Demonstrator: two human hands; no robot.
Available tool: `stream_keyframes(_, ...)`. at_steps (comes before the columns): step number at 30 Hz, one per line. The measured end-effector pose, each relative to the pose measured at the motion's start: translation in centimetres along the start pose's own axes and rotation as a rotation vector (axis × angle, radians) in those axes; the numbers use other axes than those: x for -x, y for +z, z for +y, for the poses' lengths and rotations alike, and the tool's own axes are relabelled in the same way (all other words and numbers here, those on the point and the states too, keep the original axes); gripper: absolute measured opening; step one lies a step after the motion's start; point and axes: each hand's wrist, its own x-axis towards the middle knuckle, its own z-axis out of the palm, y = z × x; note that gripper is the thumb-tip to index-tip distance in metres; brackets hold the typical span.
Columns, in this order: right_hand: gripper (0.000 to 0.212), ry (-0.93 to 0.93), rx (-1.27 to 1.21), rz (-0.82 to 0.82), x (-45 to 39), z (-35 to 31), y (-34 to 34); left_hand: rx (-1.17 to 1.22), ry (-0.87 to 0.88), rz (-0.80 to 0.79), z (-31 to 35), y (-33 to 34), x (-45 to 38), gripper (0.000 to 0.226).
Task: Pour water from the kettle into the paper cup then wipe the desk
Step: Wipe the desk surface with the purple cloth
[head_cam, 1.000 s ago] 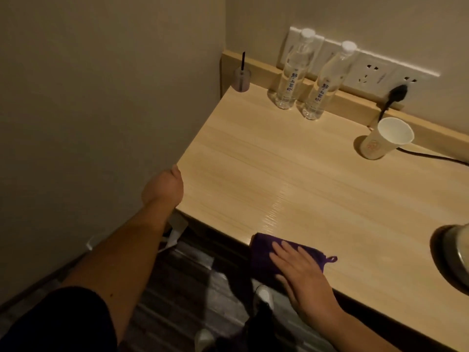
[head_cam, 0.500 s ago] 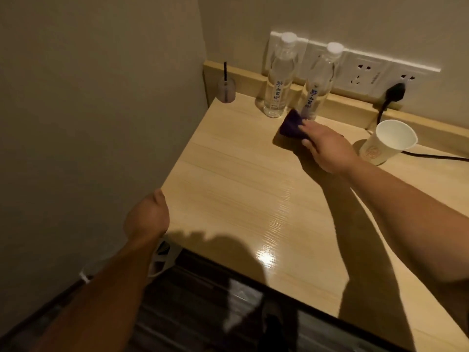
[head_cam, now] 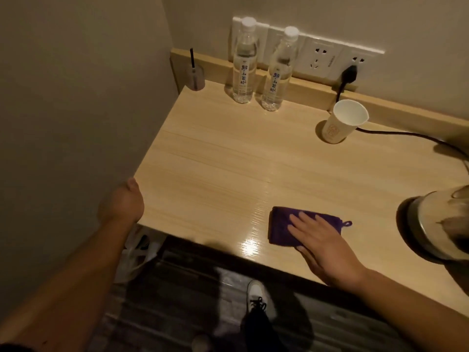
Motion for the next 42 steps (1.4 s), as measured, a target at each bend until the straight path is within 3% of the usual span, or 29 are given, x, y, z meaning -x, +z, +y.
stream_keyframes(4,0.050,0.062,-0.138,-0.042,5.8,-3.9,0.2,0.073,-0.021,-0.073,0.1,-0.7,0.1,0.075)
stream_keyframes(8,0.037,0.495,-0.828,0.039,6.2,-4.9,-2.7,0.068,-0.036,-0.047,1.3,-1.1,1.7,0.071)
stream_keyframes(12,0.026,0.745,-1.211,0.297,3.4,-1.0,-6.5,-0.015,0.208,-0.027,4.6,0.4,6.6,0.066)
stream_keyframes(14,0.027,0.693,-1.090,0.341,1.0,2.0,-8.1,-0.044,0.290,-0.062,6.7,1.8,8.7,0.067)
stream_keyframes(18,0.037,0.357,-0.367,0.324,-5.5,7.8,-9.5,-0.080,0.275,-0.046,8.2,3.0,9.9,0.066)
stream_keyframes(21,0.046,0.149,0.103,0.124,-10.1,11.4,-7.9,-0.116,0.282,0.006,8.2,3.3,10.0,0.065)
stream_keyframes(23,0.047,0.089,0.229,0.004,-11.5,12.8,-6.5,-0.126,0.273,0.025,8.3,3.5,9.9,0.064)
stream_keyframes(29,0.048,0.121,0.153,0.079,-7.2,13.1,-4.3,-0.135,0.259,0.042,8.3,3.6,9.7,0.065)
stream_keyframes(38,0.051,0.260,0.029,0.049,11.8,4.0,-1.3,-0.130,0.299,-0.028,8.1,3.1,10.0,0.071)
stream_keyframes(42,0.048,0.364,-0.096,0.021,15.8,0.4,-0.4,-0.171,0.317,-0.144,7.7,1.6,9.7,0.070)
